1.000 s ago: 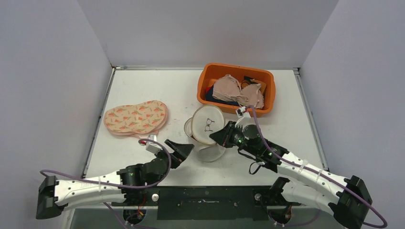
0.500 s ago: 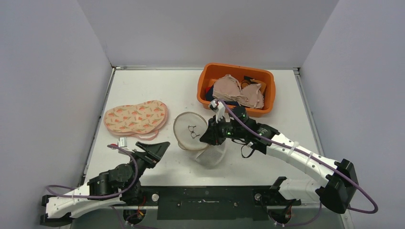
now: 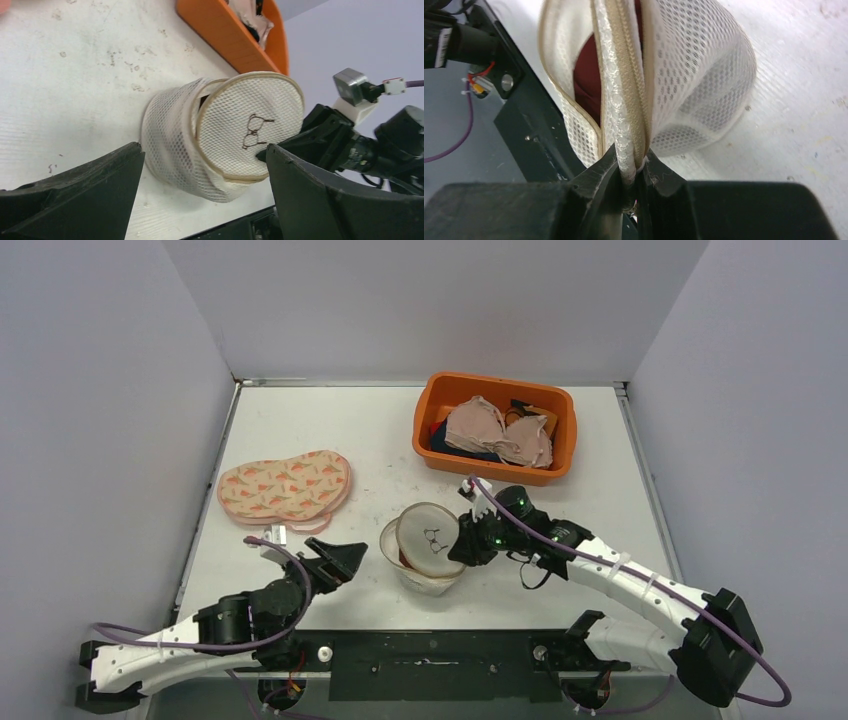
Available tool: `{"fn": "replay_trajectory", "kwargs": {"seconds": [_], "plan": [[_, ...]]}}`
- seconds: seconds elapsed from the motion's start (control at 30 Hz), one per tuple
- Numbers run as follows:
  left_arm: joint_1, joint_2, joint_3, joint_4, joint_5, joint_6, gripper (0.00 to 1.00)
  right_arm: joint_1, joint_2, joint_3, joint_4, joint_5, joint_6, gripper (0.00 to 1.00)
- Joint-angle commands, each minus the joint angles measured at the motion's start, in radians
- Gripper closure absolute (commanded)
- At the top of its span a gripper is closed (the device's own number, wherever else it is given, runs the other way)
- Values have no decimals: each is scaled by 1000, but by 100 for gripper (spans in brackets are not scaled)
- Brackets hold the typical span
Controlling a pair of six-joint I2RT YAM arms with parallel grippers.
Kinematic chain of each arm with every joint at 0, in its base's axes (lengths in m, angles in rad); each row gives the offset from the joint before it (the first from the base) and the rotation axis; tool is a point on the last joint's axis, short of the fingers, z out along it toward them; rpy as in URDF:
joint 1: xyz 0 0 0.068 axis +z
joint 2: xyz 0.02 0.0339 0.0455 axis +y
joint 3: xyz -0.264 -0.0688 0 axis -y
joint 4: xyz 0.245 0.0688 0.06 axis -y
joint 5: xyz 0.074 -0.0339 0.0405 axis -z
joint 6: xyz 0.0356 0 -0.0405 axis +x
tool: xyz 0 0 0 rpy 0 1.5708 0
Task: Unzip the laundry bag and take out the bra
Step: Open the laundry bag at the center of the board.
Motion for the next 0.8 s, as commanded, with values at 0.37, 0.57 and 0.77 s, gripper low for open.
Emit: {"fn": "replay_trajectory", "kwargs": {"seconds": [0.37,0.57,0.77], "plan": [[46,272,1,273,106,328,10,-10,-91,-20,-42,133,34,83],[382,548,115,290,544,389,20,-12,-109,-22,-64,147,36,79],[430,617,121,385,659,414,23,-10,-121,-21,-71,146,34,78]]}}
